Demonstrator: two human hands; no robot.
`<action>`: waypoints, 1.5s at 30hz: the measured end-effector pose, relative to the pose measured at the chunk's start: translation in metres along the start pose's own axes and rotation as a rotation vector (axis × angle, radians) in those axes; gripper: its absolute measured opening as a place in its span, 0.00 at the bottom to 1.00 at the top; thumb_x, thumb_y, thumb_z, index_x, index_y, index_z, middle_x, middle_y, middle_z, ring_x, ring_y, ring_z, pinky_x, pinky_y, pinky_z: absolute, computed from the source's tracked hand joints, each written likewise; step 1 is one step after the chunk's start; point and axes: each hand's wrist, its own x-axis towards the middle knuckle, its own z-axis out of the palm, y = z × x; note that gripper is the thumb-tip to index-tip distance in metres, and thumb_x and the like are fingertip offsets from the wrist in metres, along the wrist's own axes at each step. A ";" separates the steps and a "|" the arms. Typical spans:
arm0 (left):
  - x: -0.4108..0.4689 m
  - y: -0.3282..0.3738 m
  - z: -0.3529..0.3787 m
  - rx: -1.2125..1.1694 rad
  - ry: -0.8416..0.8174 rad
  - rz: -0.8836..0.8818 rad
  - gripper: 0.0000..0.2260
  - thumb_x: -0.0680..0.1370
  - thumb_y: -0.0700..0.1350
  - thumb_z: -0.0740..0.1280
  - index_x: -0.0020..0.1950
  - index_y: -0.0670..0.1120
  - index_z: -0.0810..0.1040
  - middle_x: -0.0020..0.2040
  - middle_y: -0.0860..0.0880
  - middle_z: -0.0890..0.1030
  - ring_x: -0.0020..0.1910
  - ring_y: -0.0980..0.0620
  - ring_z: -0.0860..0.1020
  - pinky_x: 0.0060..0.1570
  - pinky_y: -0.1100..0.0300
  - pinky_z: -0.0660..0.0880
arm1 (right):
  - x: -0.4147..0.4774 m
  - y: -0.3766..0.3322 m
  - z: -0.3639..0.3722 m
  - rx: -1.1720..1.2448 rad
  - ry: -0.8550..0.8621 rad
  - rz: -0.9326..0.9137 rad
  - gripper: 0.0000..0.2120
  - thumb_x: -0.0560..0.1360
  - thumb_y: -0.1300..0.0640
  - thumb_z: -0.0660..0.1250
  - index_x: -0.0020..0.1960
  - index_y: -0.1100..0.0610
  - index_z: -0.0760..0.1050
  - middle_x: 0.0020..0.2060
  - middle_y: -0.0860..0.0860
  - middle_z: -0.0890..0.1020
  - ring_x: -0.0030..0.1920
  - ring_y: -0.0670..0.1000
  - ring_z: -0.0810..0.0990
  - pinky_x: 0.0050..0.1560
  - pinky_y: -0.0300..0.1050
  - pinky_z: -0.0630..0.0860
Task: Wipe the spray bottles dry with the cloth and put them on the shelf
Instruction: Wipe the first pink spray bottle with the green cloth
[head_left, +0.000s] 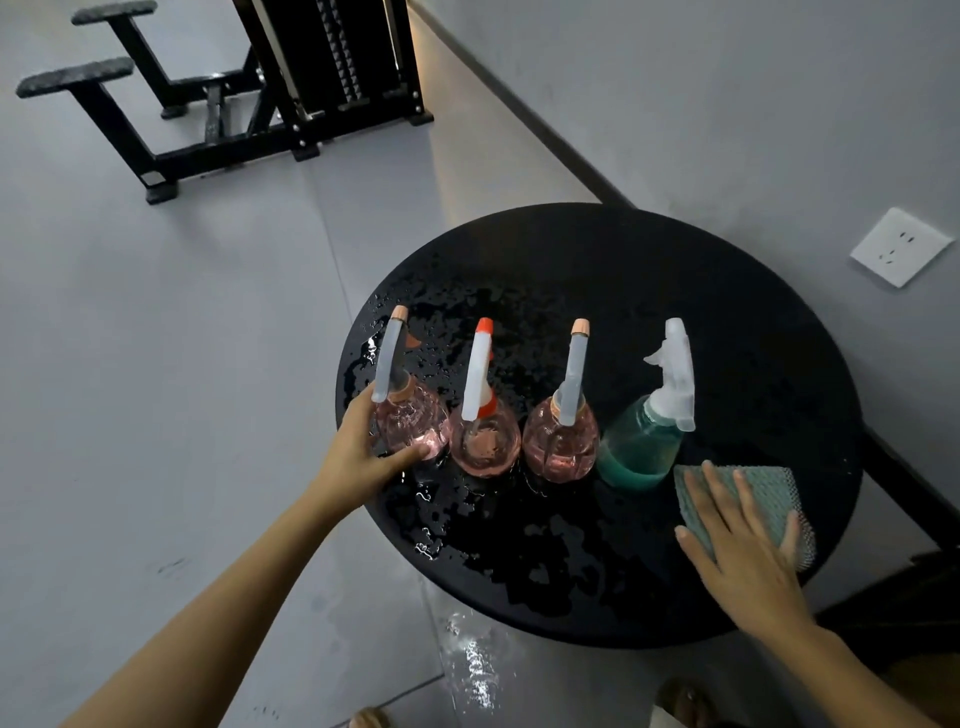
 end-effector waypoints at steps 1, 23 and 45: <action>0.004 0.000 -0.002 -0.004 -0.023 -0.017 0.39 0.66 0.50 0.78 0.73 0.49 0.62 0.66 0.52 0.72 0.62 0.57 0.72 0.61 0.62 0.71 | 0.001 0.000 0.000 0.013 0.010 0.000 0.32 0.74 0.34 0.33 0.77 0.41 0.41 0.77 0.38 0.40 0.75 0.42 0.32 0.71 0.69 0.40; -0.027 0.000 -0.022 -0.566 -0.162 -0.183 0.44 0.54 0.54 0.84 0.65 0.46 0.71 0.57 0.42 0.82 0.57 0.40 0.81 0.53 0.50 0.80 | -0.029 -0.031 -0.016 0.999 0.188 0.137 0.12 0.83 0.53 0.56 0.61 0.42 0.72 0.67 0.50 0.74 0.71 0.51 0.67 0.71 0.39 0.60; -0.204 0.206 0.011 -0.955 -0.301 0.012 0.37 0.65 0.73 0.66 0.67 0.51 0.74 0.59 0.46 0.83 0.58 0.48 0.81 0.50 0.55 0.80 | -0.192 -0.185 -0.227 0.558 0.474 -0.708 0.31 0.80 0.37 0.48 0.79 0.49 0.49 0.79 0.45 0.45 0.79 0.49 0.43 0.74 0.63 0.56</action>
